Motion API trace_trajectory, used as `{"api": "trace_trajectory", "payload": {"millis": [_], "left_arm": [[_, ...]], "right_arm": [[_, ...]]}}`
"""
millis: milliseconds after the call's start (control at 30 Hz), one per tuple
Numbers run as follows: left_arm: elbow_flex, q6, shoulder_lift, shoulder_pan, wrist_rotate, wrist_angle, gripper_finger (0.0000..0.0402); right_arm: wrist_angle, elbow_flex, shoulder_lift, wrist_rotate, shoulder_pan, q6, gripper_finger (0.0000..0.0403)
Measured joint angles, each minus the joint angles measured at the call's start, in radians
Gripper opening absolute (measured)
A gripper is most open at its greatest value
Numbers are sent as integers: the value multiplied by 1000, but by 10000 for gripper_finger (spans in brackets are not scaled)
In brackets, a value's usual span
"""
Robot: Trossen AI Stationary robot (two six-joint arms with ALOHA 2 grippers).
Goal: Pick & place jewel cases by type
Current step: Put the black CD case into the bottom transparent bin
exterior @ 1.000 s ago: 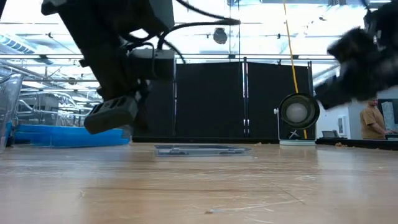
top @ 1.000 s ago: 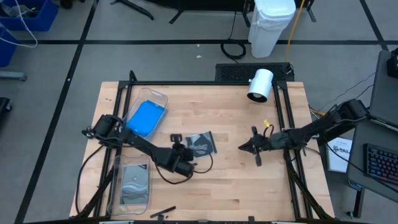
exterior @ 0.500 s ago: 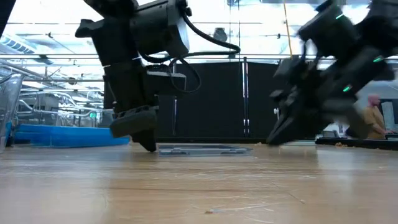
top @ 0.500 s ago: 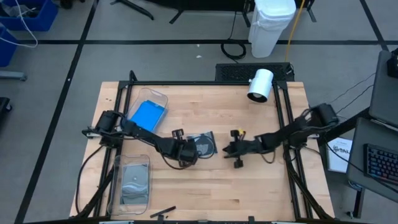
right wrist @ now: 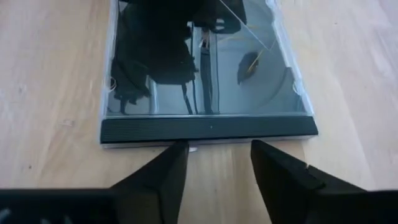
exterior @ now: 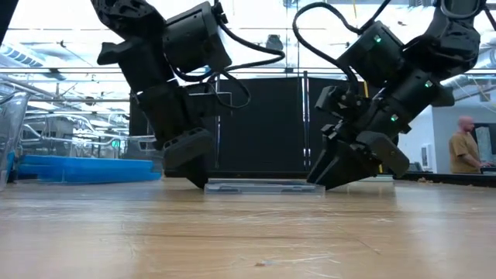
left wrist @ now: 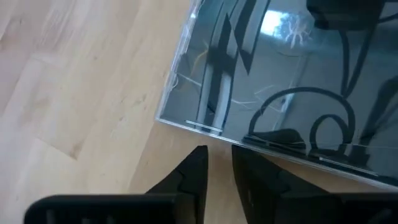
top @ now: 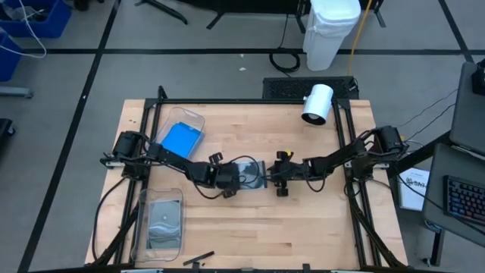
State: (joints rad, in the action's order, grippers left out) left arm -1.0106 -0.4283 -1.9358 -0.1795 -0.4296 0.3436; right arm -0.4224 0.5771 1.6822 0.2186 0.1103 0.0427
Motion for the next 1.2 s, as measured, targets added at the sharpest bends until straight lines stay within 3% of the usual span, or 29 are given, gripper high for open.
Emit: {"api": "trace_trajectory", "payload": {"millis": [267,367,567,800,1200], "left_arm": [[5,18,-1,0,-16,-91,59],[4,-17,-6,0,-35,-100,45],[2,-22,-9,6,-14,-160,22],[1,-11,-9,8,-9,-161,6],[1,23,-9,13,-19,-153,32]], "right_arm": [[-117,-10,6,-16,23,105,175],[-258,-3,5,-64,58,174,169],[-426,1,5,-24,96,241,169],[-348,3,-1,-15,92,214,165],[-292,2,1,12,95,200,165]]}}
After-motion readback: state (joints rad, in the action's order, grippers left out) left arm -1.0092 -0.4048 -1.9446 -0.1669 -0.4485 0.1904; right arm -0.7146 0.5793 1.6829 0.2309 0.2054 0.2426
